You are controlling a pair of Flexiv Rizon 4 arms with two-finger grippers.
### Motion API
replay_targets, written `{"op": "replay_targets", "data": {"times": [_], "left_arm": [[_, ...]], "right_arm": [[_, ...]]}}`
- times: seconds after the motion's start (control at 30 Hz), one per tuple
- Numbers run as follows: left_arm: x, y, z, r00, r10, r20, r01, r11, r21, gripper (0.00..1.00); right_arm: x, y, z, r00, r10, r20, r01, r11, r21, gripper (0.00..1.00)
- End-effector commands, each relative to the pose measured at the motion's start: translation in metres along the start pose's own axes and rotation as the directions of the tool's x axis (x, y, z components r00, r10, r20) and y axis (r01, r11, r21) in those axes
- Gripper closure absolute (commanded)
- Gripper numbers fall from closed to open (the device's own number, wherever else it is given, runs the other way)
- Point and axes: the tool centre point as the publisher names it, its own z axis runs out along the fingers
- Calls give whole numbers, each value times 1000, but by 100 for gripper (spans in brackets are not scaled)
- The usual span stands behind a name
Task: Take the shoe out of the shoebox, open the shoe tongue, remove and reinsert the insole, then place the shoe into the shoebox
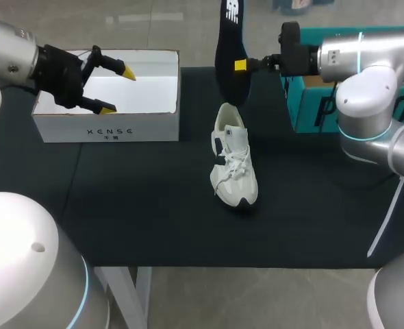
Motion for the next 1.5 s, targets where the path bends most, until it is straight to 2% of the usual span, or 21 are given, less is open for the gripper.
{"op": "replay_targets", "data": {"times": [0.03,0.23,0.8,1.1,1.5], "left_arm": [[0,0,0,1000,1,-4,-1,1000,0,0],[0,0,0,1000,1,-4,-1,1000,0,0],[0,0,0,1000,1,-4,-1,1000,0,0],[0,0,0,1000,1,-4,-1,1000,0,0],[0,0,0,1000,1,-4,-1,1000,0,0]], "right_arm": [[-7,-8,3,1000,-4,-14,4,1000,-8,100],[-9,-13,6,999,-27,18,26,999,24,100],[-9,-13,6,1000,-19,18,18,1000,23,100],[-21,-38,15,998,-64,3,64,998,-28,100],[-30,-56,20,997,-73,33,73,997,2,100]]}}
